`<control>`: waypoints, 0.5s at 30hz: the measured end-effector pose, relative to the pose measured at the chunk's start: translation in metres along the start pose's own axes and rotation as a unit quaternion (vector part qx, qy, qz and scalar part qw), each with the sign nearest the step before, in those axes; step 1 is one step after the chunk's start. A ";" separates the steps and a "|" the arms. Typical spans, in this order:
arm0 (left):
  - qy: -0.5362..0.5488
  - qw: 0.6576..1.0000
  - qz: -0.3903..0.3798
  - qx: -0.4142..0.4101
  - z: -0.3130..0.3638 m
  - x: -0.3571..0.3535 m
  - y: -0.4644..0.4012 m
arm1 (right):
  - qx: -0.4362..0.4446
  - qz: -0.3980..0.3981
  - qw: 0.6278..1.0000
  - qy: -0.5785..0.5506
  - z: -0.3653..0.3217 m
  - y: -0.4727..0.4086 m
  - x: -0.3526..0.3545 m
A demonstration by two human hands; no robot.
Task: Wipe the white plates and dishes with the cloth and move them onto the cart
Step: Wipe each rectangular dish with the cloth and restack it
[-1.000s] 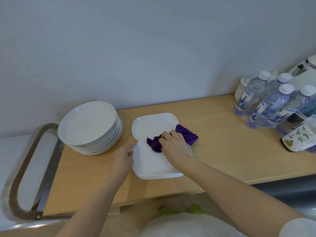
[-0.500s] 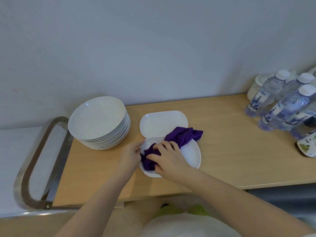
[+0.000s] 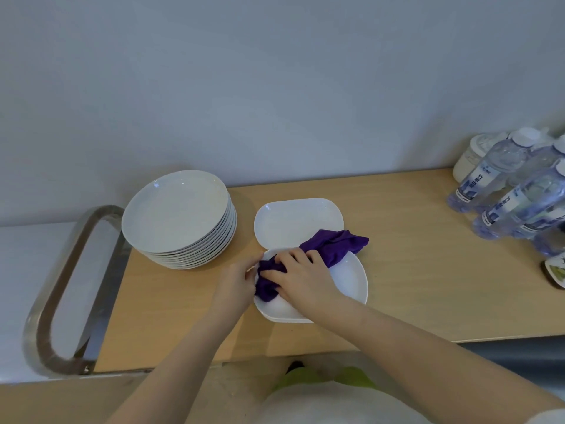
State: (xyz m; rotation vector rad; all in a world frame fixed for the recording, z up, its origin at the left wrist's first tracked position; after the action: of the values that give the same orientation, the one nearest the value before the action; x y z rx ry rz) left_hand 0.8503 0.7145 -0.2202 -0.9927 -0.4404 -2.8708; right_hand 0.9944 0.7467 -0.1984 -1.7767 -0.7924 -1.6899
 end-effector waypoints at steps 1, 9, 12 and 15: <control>0.001 1.000 -0.006 -0.007 0.001 0.001 0.000 | -0.017 0.001 1.000 0.007 0.001 -0.003 0.001; 0.032 0.999 -0.009 0.018 -0.002 0.000 -0.001 | -0.121 -0.012 0.991 0.047 0.021 -0.001 0.000; 0.042 0.999 -0.005 0.017 -0.001 0.000 0.001 | -0.150 -0.017 0.988 0.032 0.026 0.004 -0.001; 0.053 0.998 -0.006 0.024 -0.002 0.002 0.001 | -0.139 -0.025 0.990 0.005 0.023 0.002 0.000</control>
State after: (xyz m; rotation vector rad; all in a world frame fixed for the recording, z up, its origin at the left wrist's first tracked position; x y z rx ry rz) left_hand 0.8481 0.7134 -0.2203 -0.8293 -0.5050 -2.8914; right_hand 1.0112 0.7622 -0.1994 -1.9419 -0.6252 -1.9180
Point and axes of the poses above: each hand's wrist, its own y-axis away from the middle knuckle, its own x-axis out of the back of the hand, z = x × y, the point moved 3 cm from there along -y, towards the middle knuckle, and after that the axes turned 7 degrees about -z, right-handed, at the moved point
